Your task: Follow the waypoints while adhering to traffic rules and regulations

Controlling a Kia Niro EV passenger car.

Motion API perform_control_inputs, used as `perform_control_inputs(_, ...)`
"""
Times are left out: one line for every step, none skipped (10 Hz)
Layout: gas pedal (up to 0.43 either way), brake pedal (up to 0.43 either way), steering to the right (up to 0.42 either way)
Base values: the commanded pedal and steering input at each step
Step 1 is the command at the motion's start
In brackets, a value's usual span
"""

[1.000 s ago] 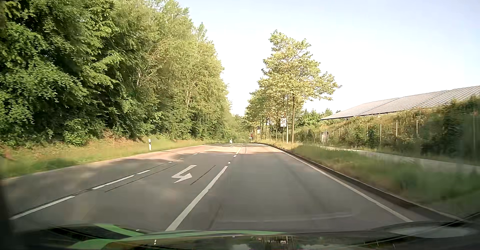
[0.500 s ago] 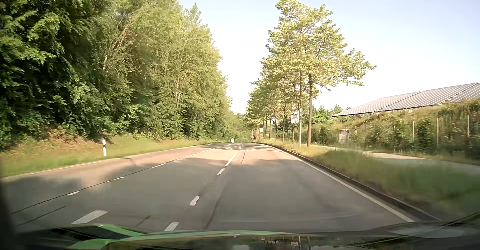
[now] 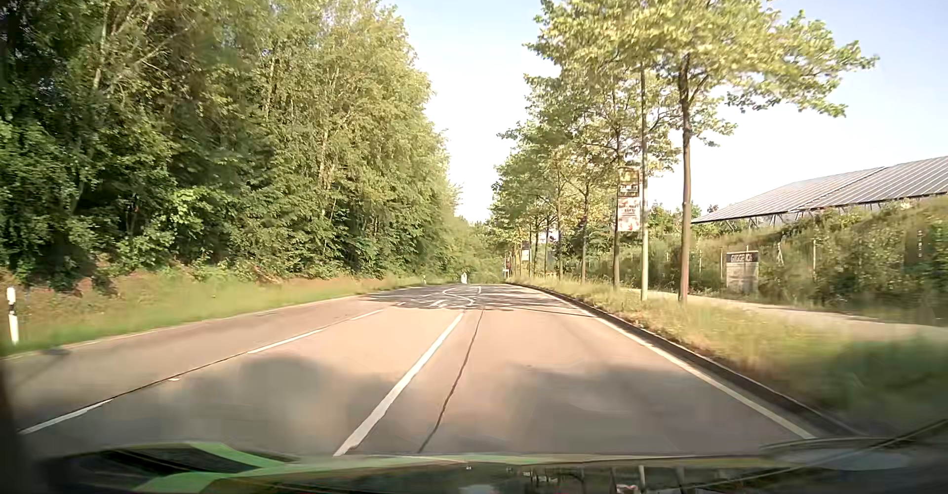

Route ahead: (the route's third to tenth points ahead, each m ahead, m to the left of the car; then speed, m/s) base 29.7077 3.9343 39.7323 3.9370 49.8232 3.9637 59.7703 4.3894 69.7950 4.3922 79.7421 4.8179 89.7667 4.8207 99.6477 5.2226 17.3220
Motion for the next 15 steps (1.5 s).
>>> perform_control_inputs(0.177,0.0,-0.005)
perform_control_inputs(0.177,0.0,-0.004)
perform_control_inputs(0.177,0.0,-0.004)
perform_control_inputs(0.177,0.0,-0.005)
perform_control_inputs(0.177,0.0,-0.006)
perform_control_inputs(0.177,0.0,-0.007)
perform_control_inputs(0.169,0.0,-0.007)
perform_control_inputs(0.169,0.0,-0.007)
perform_control_inputs(0.169,0.0,-0.007)
perform_control_inputs(0.169,0.0,-0.005)
perform_control_inputs(0.169,0.0,-0.002)
perform_control_inputs(0.087,0.0,-0.001)
perform_control_inputs(0.0,0.0,0.0)
perform_control_inputs(0.0,0.0,-0.001)
perform_control_inputs(0.0,0.0,-0.002)
